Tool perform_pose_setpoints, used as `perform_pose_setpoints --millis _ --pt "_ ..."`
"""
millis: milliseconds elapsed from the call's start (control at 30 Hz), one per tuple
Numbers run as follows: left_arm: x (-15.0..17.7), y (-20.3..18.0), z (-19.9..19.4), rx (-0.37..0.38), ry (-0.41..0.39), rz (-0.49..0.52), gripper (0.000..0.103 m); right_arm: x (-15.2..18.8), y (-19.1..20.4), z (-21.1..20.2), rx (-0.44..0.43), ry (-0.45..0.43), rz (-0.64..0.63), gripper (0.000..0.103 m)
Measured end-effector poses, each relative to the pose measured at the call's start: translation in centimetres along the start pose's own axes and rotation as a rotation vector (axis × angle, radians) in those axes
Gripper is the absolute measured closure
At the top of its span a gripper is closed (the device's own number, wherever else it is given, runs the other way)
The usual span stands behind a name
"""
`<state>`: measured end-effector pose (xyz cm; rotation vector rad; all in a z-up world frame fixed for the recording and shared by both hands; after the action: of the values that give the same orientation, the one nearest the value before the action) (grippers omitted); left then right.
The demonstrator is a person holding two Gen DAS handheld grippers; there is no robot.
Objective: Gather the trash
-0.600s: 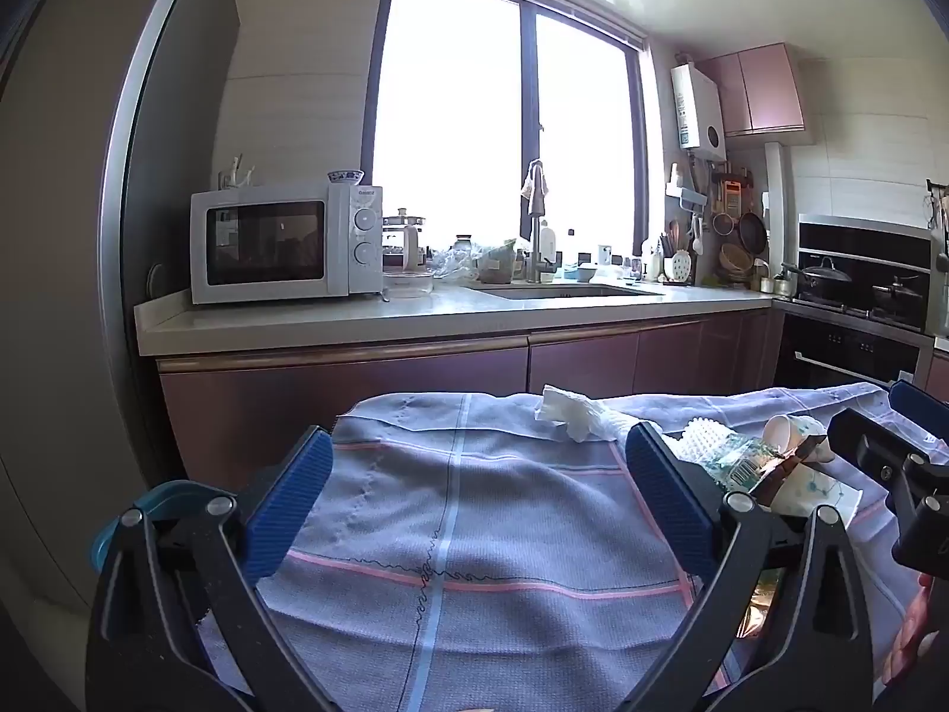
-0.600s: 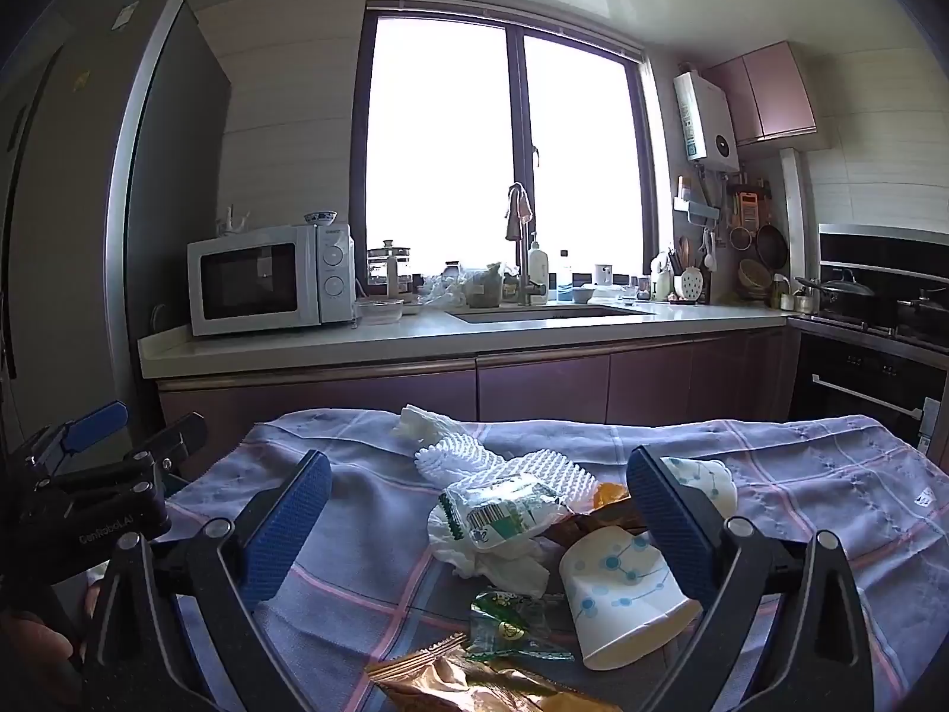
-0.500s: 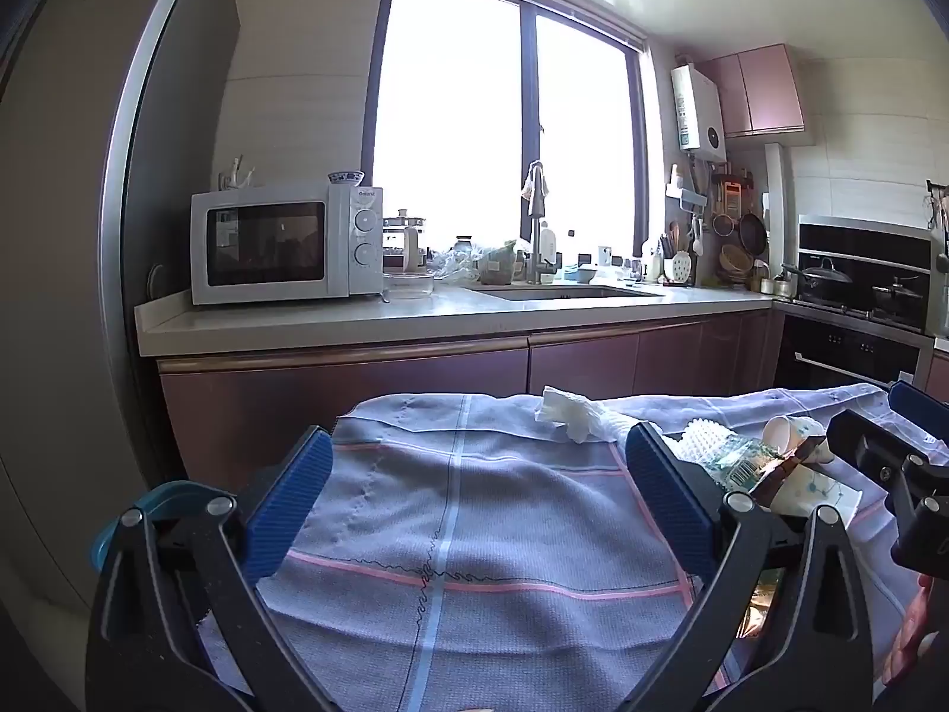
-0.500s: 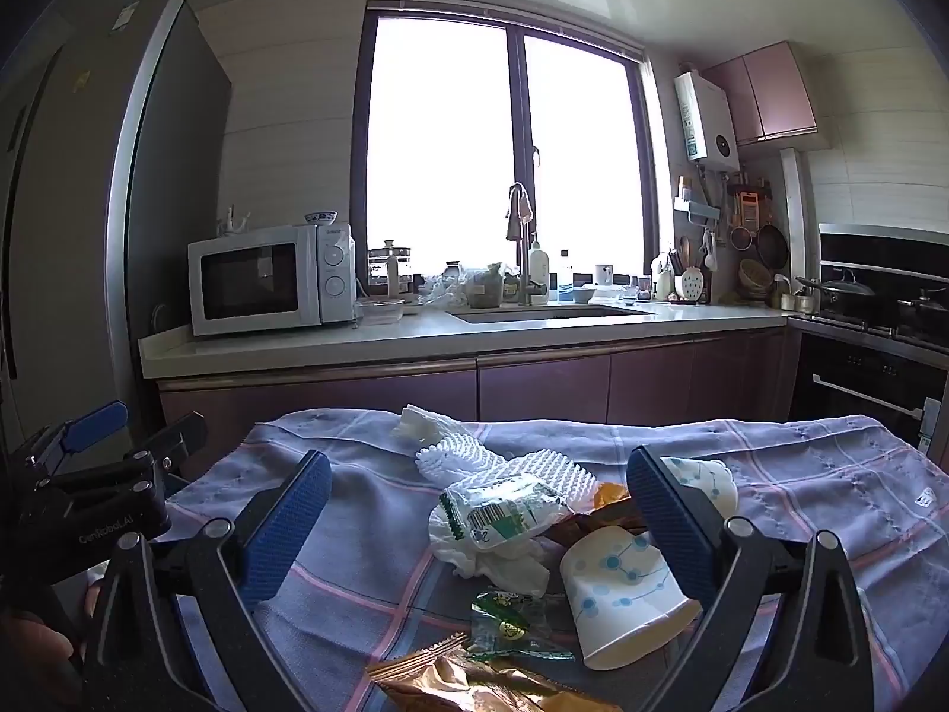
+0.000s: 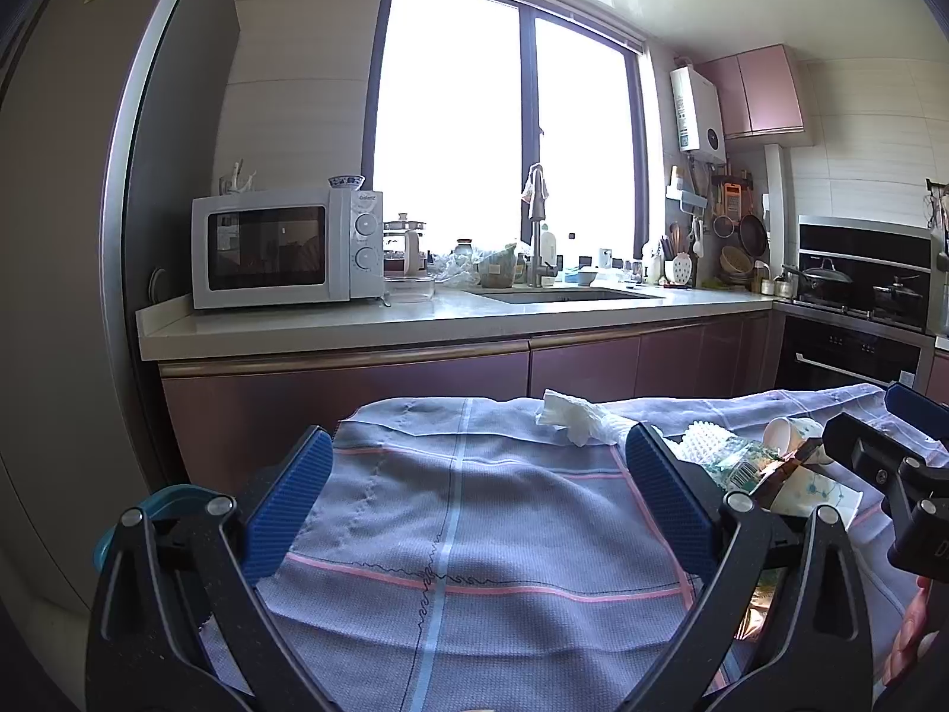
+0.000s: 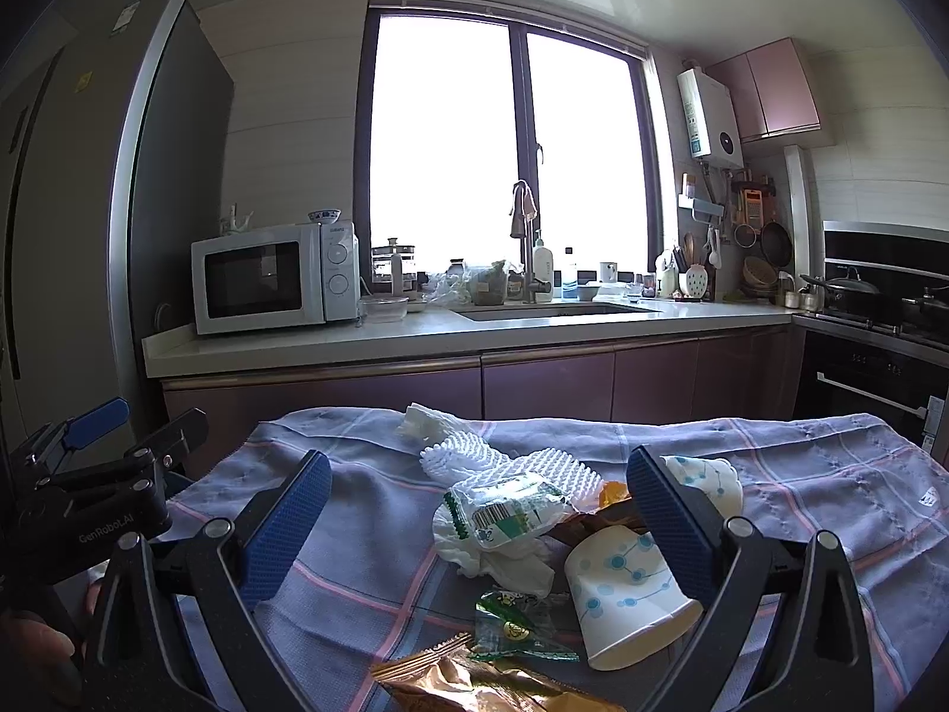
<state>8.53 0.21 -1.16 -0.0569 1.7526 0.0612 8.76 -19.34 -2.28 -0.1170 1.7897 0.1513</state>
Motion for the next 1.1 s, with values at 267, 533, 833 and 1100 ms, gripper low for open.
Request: perform_pose_setpoints --millis 267,533,833,1100 --pt "0.3 -0.4 0.3 0.000 0.001 0.000 0.006 -0.1 0.0 0.0 -0.008 0.002 0.000 0.007" --pt "0.5 -0.5 0.8 0.007 0.015 0.005 0.006 0.0 0.1 0.0 -0.013 0.007 0.004 0.007" --pt "0.8 -0.9 1.2 0.015 0.024 0.023 0.006 0.2 -0.2 -0.2 -0.024 0.021 0.011 0.007" --pt "1.4 -1.9 1.7 0.060 0.037 0.005 0.006 1.1 -1.5 -0.6 -0.015 0.069 0.020 0.007"
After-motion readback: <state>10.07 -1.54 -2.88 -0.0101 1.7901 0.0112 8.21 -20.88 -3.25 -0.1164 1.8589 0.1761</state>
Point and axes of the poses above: each gripper's, at about its wrist camera, not at the fingertips, and z roughly the way its jaws point, y to its left, x to its underside, the point moved 9 cm from there along z, roughly the way its jaws point, and after that the axes turned 4 degrees about -x, right-handed, at the moved point
